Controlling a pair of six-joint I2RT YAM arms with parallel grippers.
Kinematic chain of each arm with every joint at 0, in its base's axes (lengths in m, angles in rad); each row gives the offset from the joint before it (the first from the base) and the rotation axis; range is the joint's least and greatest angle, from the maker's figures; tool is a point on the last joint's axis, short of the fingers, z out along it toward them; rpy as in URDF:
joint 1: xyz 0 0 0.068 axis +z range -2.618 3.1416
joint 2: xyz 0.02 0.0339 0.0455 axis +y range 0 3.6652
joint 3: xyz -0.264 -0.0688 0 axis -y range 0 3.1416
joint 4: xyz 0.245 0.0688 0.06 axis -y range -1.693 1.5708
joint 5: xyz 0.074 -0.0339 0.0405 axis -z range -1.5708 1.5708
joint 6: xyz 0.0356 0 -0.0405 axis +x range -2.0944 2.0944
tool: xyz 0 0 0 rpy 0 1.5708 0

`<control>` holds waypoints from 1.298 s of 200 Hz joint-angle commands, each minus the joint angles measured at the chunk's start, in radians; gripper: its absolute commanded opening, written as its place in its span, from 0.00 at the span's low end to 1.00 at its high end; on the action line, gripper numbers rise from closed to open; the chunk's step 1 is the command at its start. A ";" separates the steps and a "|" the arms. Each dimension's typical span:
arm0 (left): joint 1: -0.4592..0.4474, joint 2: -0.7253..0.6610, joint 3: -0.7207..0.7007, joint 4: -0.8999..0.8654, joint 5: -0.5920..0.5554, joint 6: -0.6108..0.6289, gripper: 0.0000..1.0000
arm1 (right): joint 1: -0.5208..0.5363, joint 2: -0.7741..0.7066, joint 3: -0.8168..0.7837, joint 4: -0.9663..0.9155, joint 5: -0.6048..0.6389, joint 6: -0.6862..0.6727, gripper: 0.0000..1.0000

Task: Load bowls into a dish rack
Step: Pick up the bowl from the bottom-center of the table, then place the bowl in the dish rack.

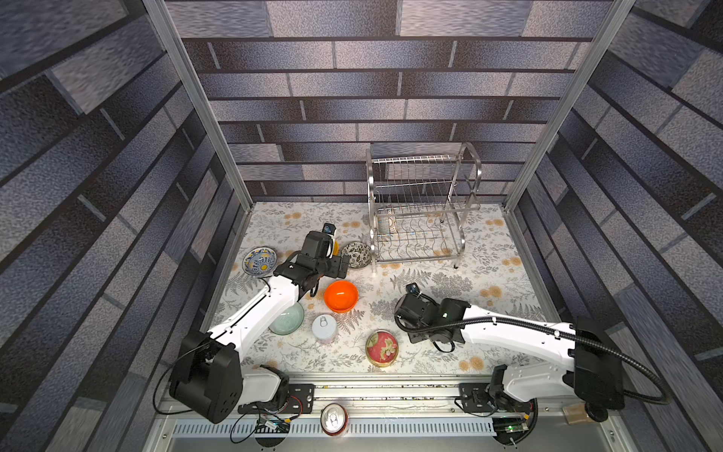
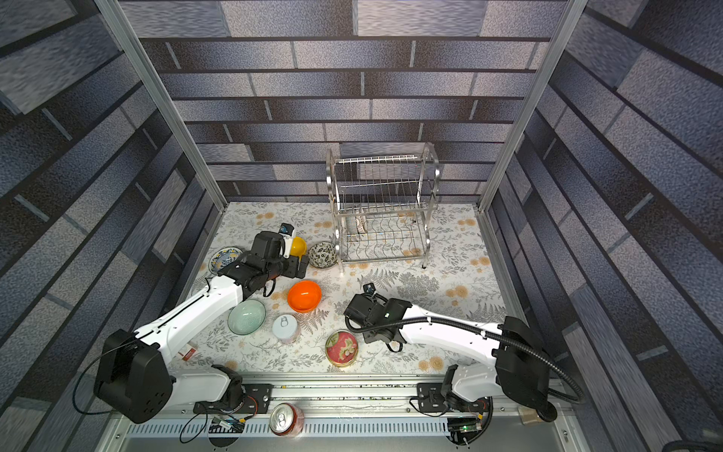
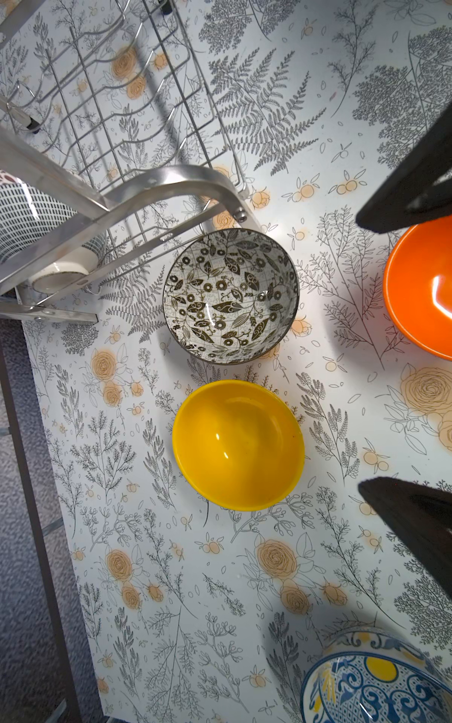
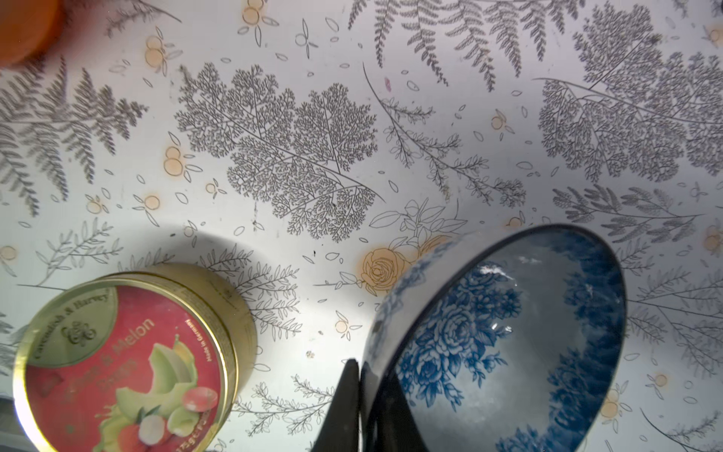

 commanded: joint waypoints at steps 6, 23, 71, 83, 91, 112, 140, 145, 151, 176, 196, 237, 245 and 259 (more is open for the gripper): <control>0.005 0.005 0.028 -0.007 0.017 -0.015 1.00 | -0.034 -0.059 -0.021 0.076 0.014 0.004 0.12; 0.005 0.004 0.027 -0.006 0.019 -0.016 1.00 | -0.055 -0.080 -0.032 0.120 0.004 0.007 0.12; -0.001 -0.004 0.022 -0.001 0.033 -0.014 1.00 | -0.119 -0.123 -0.057 0.267 -0.023 0.003 0.11; -0.005 -0.007 0.020 0.001 0.036 -0.012 1.00 | -0.136 -0.136 -0.064 0.309 -0.029 0.003 0.11; -0.007 -0.009 0.020 0.001 0.040 -0.010 1.00 | -0.146 -0.143 -0.067 0.341 -0.033 0.002 0.11; -0.012 -0.012 0.017 0.005 0.051 -0.008 1.00 | -0.173 -0.157 -0.076 0.409 -0.040 0.002 0.11; -0.018 -0.017 0.015 0.011 0.061 -0.006 1.00 | -0.206 -0.175 -0.097 0.497 -0.055 0.015 0.10; -0.019 -0.017 0.014 0.012 0.062 -0.006 1.00 | -0.212 -0.180 -0.104 0.513 -0.058 0.018 0.10; -0.020 -0.017 0.013 0.013 0.065 -0.007 1.00 | -0.217 -0.184 -0.110 0.530 -0.058 0.028 0.10; -0.028 -0.017 0.012 0.014 0.073 -0.008 1.00 | -0.244 -0.197 -0.144 0.639 -0.067 0.062 0.10; -0.039 -0.022 0.009 0.017 0.076 -0.005 1.00 | -0.264 -0.193 -0.157 0.708 -0.073 0.093 0.09; -0.064 -0.041 -0.003 0.029 0.089 0.008 1.00 | -0.313 -0.180 -0.191 0.846 -0.108 0.169 0.09; -0.069 -0.043 -0.004 0.030 0.093 0.011 1.00 | -0.323 -0.175 -0.195 0.871 -0.120 0.184 0.09; -0.076 -0.044 -0.002 0.029 0.096 0.011 1.00 | -0.338 -0.171 -0.198 0.904 -0.129 0.208 0.09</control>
